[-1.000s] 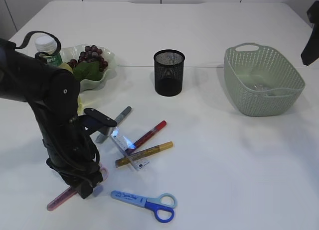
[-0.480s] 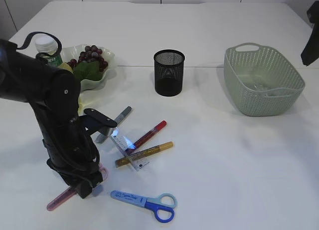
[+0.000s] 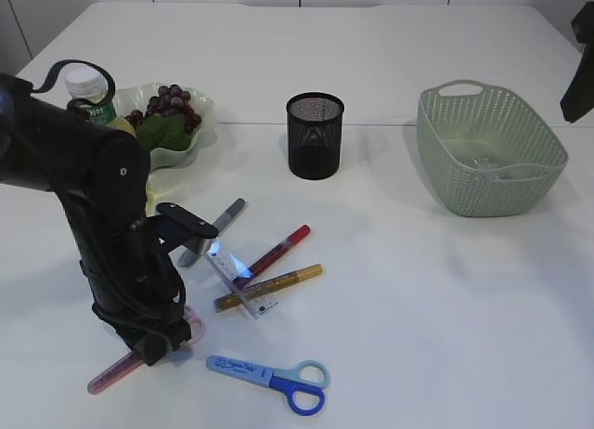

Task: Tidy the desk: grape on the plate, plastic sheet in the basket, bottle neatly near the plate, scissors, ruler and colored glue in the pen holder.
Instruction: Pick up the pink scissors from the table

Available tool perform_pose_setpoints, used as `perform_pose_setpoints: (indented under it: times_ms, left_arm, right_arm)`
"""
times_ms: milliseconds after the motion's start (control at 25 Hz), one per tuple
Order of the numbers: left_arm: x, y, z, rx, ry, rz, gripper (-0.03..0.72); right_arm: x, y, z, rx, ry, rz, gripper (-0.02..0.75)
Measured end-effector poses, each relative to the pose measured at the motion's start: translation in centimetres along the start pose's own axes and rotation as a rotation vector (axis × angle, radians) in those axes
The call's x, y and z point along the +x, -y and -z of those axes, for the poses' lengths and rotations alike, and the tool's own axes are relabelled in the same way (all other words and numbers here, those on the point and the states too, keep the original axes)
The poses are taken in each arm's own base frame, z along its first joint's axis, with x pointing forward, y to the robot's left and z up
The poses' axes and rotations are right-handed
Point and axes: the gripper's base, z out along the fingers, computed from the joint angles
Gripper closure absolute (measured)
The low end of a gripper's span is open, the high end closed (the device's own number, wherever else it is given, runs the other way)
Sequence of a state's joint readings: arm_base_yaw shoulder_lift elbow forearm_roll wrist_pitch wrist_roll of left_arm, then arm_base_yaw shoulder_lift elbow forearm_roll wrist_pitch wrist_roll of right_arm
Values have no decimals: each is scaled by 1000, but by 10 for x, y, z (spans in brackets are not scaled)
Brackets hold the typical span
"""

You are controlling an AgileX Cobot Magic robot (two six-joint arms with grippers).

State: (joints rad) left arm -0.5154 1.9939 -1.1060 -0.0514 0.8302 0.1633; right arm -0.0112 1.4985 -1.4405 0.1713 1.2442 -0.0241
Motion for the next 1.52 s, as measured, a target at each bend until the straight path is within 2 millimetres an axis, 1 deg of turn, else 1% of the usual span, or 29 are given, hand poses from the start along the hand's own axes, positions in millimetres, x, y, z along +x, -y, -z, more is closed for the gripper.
perform_pose_setpoints:
  times_ms: [320,880,1160,1520]
  left_arm:
    - [0,0,0,0,2,0,502]
    - [-1,0,0,-1,7,0,502]
    - [4,2,0,27,-40,18,503]
    - [4,4,0,39,-49,26,504]
  right_arm:
    - [0,0,0,0,0,0,263]
    - [0,0,0,0,0,0,263]
    - [0,0,0,0,0,0,263]
    - [0,0,0,0,0,0,263]
